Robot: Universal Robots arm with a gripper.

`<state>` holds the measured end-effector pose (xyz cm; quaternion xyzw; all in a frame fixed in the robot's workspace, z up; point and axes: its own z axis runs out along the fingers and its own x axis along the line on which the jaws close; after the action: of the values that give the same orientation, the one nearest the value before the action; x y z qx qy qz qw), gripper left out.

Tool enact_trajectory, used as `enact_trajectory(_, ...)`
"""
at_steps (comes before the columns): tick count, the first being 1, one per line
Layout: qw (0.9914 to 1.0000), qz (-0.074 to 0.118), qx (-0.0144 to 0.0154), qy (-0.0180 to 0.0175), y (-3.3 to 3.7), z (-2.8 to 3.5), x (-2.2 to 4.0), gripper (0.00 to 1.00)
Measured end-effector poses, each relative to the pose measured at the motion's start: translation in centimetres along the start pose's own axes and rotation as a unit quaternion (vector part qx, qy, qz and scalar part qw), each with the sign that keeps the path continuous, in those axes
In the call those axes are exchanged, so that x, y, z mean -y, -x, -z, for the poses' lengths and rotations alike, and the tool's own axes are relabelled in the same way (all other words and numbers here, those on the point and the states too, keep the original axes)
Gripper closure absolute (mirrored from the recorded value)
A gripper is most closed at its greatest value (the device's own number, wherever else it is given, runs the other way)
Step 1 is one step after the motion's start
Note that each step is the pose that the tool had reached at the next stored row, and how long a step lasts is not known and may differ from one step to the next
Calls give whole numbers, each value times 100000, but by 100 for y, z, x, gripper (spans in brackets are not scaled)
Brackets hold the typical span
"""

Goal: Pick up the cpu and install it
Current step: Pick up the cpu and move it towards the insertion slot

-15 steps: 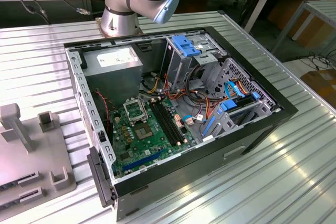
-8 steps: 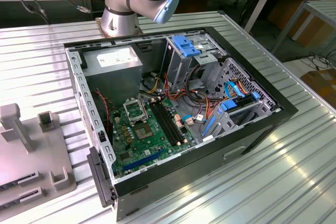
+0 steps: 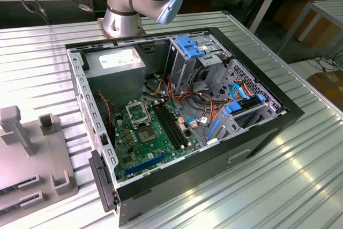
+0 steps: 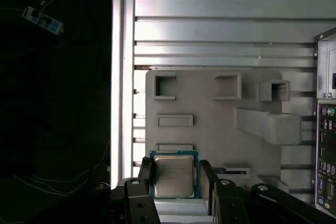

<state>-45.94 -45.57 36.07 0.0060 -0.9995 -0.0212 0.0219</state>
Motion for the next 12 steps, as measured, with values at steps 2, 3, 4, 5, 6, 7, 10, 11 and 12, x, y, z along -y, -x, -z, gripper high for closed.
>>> enact_trajectory(2,100000,-1,-2,3,-1,13,0,54)
enact_trajectory(3,100000,0,-5,4,-1,18,-1,54)
enact_trajectory(4,100000,-2,-10,1,-1,23,-1,54)
enact_trajectory(5,100000,0,-7,4,-1,31,-1,54)
enact_trajectory(6,100000,-3,-4,3,-2,40,-2,54)
enact_trajectory(7,100000,-2,-9,2,-2,46,-2,54)
enact_trajectory(10,100000,-2,-6,1,-3,63,-3,54)
enact_trajectory(11,100000,-3,-10,1,-3,77,-3,54)
enact_trajectory(12,100000,-3,-16,0,-4,86,-4,54)
